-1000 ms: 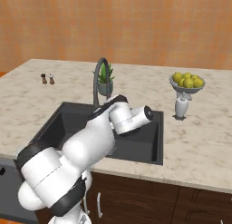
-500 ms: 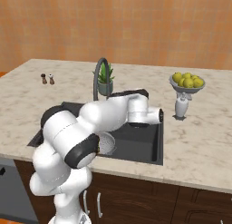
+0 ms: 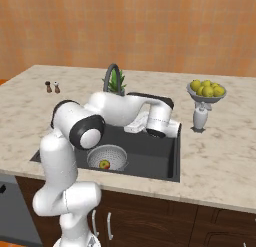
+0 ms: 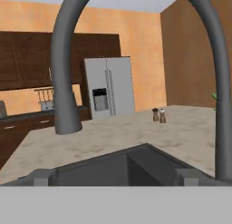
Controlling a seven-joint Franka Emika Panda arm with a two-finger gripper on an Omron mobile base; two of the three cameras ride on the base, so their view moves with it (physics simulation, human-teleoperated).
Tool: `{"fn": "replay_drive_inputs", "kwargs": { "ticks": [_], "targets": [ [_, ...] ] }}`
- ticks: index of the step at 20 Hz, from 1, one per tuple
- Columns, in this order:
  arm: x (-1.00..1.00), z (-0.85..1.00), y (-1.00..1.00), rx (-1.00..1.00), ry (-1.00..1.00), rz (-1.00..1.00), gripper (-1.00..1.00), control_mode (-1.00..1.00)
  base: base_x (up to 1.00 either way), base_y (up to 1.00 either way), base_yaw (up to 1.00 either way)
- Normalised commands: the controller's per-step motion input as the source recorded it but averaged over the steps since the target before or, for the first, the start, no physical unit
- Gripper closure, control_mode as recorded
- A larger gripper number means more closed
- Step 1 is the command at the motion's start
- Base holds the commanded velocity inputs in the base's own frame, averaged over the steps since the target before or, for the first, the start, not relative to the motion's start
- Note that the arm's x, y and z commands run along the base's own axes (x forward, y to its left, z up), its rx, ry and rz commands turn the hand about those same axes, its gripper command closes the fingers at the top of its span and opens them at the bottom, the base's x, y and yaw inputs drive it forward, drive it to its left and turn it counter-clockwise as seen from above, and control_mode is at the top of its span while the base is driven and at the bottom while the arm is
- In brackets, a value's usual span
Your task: Put the colander in the sink, put the apple in the colander, and turn on the sink faucet and pour water over the colander.
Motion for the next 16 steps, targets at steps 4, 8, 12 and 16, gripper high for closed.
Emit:
{"fn": "replay_drive_inputs", "kwargs": {
  "ticks": [4,8,12,16],
  "targets": [
    [0.08,0.0,0.08,0.02,-0.11,0.0,-1.0,-1.0,0.0,0.0,0.0],
    [0.08,0.08,0.05,0.0,-0.07,-0.03,-1.0,-1.0,0.0,0.0,0.0],
    [0.18,0.12,0.09,0.0,0.0,-0.11,-1.0,-1.0,0.0,0.0,0.0],
    [0.16,0.05,0.17,0.0,0.0,-0.17,-1.0,-1.0,0.0,0.0,0.0]
  ]
}}
